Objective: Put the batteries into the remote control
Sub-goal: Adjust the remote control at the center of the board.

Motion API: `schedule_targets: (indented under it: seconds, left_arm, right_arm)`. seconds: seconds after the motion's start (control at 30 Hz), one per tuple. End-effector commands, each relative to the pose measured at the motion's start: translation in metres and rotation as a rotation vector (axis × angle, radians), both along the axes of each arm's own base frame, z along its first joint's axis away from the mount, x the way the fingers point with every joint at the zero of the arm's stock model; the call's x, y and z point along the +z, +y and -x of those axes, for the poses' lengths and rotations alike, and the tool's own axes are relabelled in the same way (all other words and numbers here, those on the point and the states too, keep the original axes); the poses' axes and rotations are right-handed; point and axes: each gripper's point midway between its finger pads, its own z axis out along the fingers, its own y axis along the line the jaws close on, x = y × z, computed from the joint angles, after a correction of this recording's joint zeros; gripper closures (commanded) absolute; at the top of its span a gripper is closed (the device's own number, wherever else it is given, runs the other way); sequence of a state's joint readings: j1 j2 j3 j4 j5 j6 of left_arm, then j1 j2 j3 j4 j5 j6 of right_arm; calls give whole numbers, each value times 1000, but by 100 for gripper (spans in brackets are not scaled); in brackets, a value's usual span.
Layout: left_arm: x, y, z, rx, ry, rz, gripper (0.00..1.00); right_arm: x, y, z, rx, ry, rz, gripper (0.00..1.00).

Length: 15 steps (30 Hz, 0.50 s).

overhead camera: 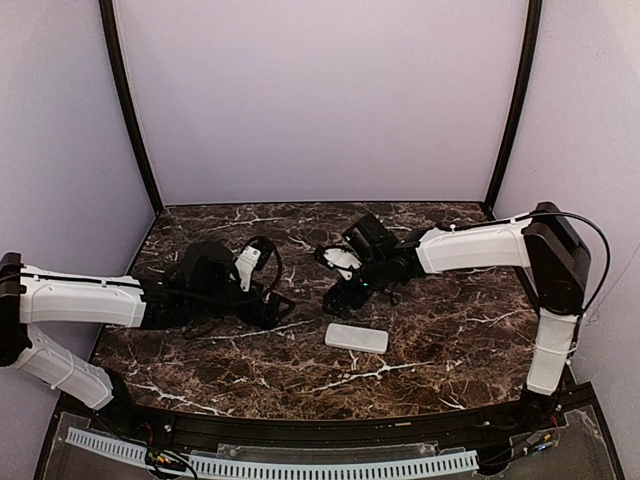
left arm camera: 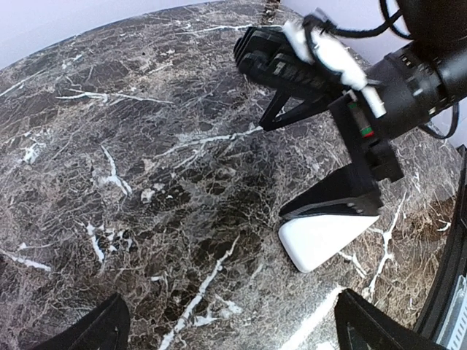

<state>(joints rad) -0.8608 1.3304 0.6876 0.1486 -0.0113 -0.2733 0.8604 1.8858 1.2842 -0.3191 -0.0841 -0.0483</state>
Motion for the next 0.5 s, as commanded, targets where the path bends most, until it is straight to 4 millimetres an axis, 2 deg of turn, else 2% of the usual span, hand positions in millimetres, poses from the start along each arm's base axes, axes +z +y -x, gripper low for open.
schedule_targets:
  seconds: [0.0, 0.2, 0.33, 0.47]
  left_arm:
    - [3, 14, 0, 43, -11, -2, 1]
    - [0, 16, 3, 43, -2, 7, 1]
    - [-2, 17, 2, 45, -2, -2, 2]
    - [-5, 16, 2, 44, 0, -7, 1]
  right_arm:
    - [-31, -20, -16, -68, 4, 156, 2]
    - [-46, -28, -20, -76, 13, 219, 2]
    - [-57, -24, 1, 25, 92, 218, 4]
    - [-52, -15, 30, 147, 137, 178, 5]
